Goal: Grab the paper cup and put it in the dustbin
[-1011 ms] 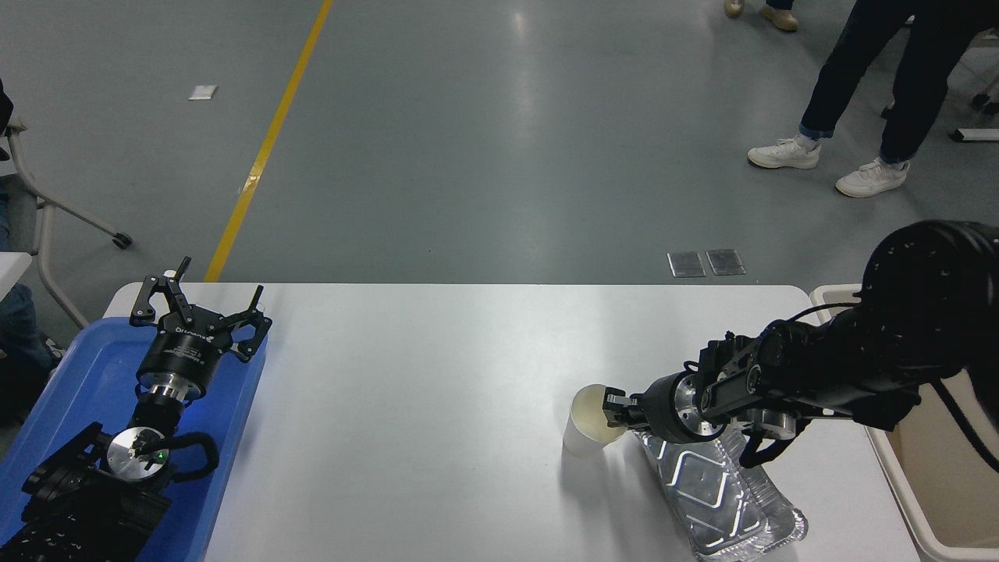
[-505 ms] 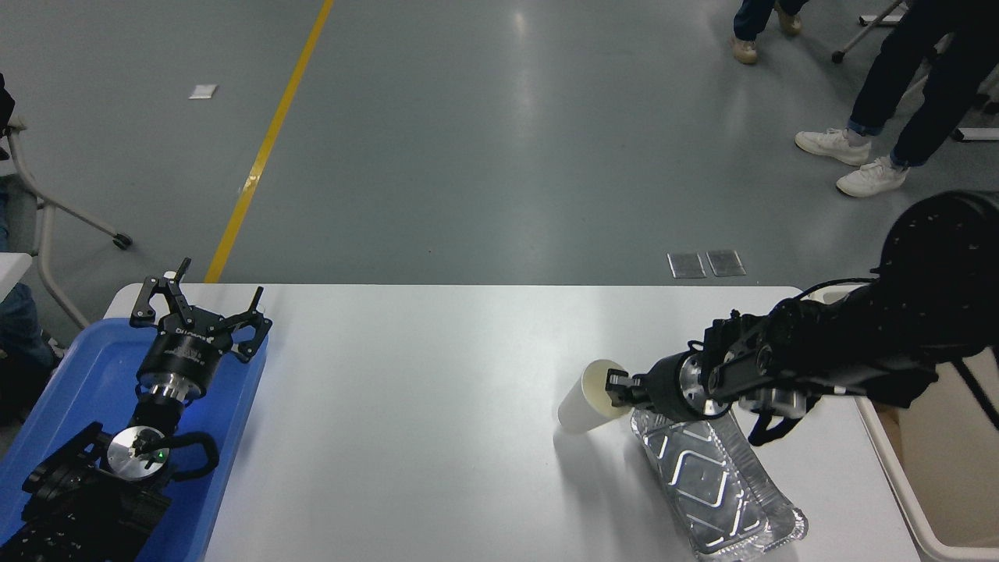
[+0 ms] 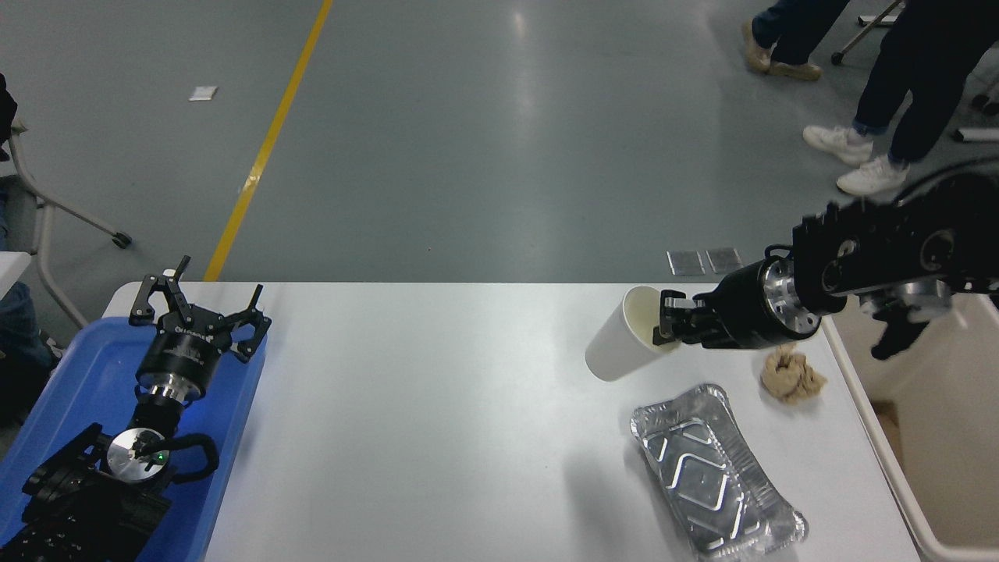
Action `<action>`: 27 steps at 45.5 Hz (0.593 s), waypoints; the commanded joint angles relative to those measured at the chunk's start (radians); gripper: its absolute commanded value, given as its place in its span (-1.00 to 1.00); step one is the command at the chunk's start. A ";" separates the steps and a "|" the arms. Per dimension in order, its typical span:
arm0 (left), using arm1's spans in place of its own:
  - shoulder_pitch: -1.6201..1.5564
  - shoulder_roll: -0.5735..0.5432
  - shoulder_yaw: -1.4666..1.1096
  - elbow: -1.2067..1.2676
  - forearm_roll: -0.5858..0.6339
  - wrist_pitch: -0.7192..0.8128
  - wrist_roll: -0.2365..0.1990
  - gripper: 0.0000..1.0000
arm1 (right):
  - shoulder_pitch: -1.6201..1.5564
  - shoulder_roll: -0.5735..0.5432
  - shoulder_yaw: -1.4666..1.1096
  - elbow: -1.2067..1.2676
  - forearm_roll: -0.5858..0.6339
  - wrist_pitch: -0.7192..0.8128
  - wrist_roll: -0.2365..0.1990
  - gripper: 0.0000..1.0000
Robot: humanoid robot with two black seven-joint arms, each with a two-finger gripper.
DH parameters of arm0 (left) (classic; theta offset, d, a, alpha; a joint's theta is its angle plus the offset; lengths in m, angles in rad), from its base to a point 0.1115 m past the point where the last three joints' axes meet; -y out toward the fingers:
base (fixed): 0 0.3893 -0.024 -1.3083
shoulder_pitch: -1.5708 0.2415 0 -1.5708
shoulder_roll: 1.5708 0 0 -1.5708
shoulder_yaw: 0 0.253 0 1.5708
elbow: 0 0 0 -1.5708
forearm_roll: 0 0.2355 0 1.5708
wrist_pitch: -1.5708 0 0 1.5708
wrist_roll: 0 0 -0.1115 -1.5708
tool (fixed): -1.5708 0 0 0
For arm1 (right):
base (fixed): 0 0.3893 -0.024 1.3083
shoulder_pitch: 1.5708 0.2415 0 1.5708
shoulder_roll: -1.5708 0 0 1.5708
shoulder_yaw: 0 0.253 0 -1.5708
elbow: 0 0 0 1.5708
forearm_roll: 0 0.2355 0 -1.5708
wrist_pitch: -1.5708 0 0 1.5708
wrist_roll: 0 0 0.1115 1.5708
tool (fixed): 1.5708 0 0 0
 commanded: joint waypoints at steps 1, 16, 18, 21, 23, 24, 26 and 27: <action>0.000 0.000 -0.001 0.000 0.000 0.000 0.000 0.99 | 0.299 -0.172 -0.023 0.029 -0.136 0.302 0.006 -1.00; 0.000 0.000 -0.001 0.000 0.000 0.000 0.000 0.99 | 0.360 -0.192 -0.031 0.022 -0.150 0.353 0.003 -1.00; 0.000 0.000 -0.001 0.000 0.000 0.000 0.000 0.99 | 0.353 -0.192 -0.038 0.014 -0.156 0.345 0.003 -1.00; 0.000 0.000 -0.001 0.000 0.000 0.000 0.000 0.99 | 0.327 -0.192 -0.061 -0.018 -0.167 0.330 0.003 -1.00; 0.000 0.000 -0.001 0.000 0.000 0.000 0.000 0.99 | 0.287 -0.195 -0.072 -0.046 -0.169 0.316 0.003 -1.00; 0.000 0.000 -0.001 0.000 0.000 0.000 0.000 0.99 | 0.265 -0.196 -0.078 -0.062 -0.169 0.308 0.003 -1.00; 0.000 0.000 -0.001 0.000 0.000 0.000 0.000 0.99 | 0.226 -0.206 -0.090 -0.108 -0.169 0.292 0.001 -1.00; 0.000 0.000 -0.001 0.000 0.000 0.000 0.000 0.99 | 0.203 -0.218 -0.095 -0.136 -0.169 0.284 0.001 -1.00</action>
